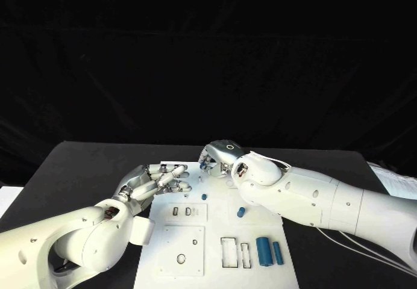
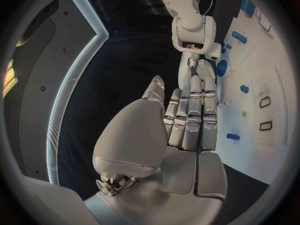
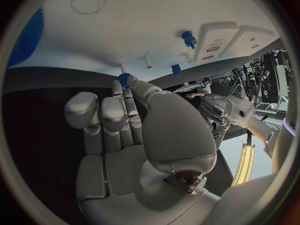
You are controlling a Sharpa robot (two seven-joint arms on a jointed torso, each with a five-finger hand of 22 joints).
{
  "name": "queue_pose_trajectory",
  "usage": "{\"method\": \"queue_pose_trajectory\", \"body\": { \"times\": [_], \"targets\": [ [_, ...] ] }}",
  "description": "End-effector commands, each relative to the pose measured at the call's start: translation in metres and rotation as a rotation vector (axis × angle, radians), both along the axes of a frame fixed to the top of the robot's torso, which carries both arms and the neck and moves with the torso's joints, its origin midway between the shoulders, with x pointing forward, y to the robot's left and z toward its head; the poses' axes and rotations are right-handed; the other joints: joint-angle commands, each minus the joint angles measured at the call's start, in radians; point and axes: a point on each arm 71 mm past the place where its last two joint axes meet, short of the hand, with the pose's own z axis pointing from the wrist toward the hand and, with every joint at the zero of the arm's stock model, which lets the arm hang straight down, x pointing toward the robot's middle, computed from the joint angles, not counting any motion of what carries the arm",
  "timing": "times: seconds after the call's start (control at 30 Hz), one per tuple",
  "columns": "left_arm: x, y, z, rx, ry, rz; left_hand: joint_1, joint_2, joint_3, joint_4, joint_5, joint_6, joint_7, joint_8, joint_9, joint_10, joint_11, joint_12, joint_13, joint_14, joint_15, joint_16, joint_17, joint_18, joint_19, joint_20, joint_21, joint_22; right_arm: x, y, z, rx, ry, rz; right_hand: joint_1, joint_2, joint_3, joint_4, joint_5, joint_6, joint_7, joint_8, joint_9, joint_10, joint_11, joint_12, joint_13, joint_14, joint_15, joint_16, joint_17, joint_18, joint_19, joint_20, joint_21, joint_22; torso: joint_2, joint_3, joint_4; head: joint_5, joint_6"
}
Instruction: Assemble the parts on the task board
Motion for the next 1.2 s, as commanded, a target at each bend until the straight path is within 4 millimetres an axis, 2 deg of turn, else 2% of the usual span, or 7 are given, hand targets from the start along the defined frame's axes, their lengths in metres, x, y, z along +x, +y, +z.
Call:
{"method": "queue_pose_trajectory", "body": {
  "times": [0.03,0.33,0.53,1.2],
  "targets": [
    [-0.0005,-0.0024,0.0020,-0.015,-0.006,-0.022,-0.001,0.007,-0.003,-0.003,-0.001,0.000,0.004,-0.006,-0.001,-0.004,0.004,-0.007,0.000,-0.006,0.002,-0.007,0.002,0.019,-0.003,0.001,-0.004,-0.001,0.0011,-0.0014,-0.0090,-0.072,0.040,-0.034,0.002,-0.006,0.001,0.004,0.006,0.002,0.006,-0.002,0.002,-0.004,0.001,0.002,0.001,0.025,0.003,0.005,0.002,-0.012,-0.006,0.002,0.003,0.000,0.003,-0.0005,0.0000,0.002,0.001],
    [-0.0004,-0.0019,0.0020,-0.015,-0.006,-0.021,-0.002,0.007,-0.003,-0.003,-0.001,-0.001,0.005,-0.006,-0.001,-0.004,0.004,-0.007,0.000,-0.006,0.002,-0.007,0.002,0.019,-0.003,0.001,-0.005,-0.002,0.0017,-0.0022,-0.0095,-0.094,0.036,-0.062,0.000,-0.009,0.000,0.005,0.006,0.002,0.006,-0.002,0.002,-0.004,0.001,0.002,0.001,0.024,0.003,0.007,0.002,-0.012,-0.007,0.003,0.004,0.000,0.004,-0.0010,-0.0004,0.003,0.001],
    [-0.0002,-0.0017,0.0019,-0.014,-0.005,-0.021,-0.002,0.007,-0.003,-0.003,-0.001,-0.001,0.005,-0.006,-0.001,-0.004,0.004,-0.007,0.000,-0.006,0.002,-0.007,0.002,0.019,-0.003,0.001,-0.005,-0.002,0.0006,-0.0013,-0.0101,-0.103,0.046,-0.054,-0.003,-0.014,-0.002,0.006,0.006,0.002,0.005,-0.003,0.003,-0.004,0.001,0.002,0.001,0.024,0.003,0.009,0.003,-0.012,-0.009,0.003,0.007,0.003,0.005,-0.0016,0.0025,0.003,0.000],
    [0.0005,0.0002,0.0015,-0.011,-0.004,-0.015,-0.002,0.007,-0.003,-0.003,-0.001,-0.001,0.005,-0.006,-0.001,-0.004,0.004,-0.007,0.000,-0.006,0.002,-0.007,0.002,0.019,-0.003,0.001,-0.005,-0.002,-0.0081,0.0023,-0.0068,-0.075,0.025,-0.012,-0.006,-0.017,-0.003,0.008,0.006,0.003,0.005,-0.003,0.004,-0.003,0.000,0.003,0.002,0.023,0.003,0.013,0.006,-0.012,-0.009,0.004,0.009,0.006,0.008,-0.0038,0.0058,0.002,0.003]
  ]
}}
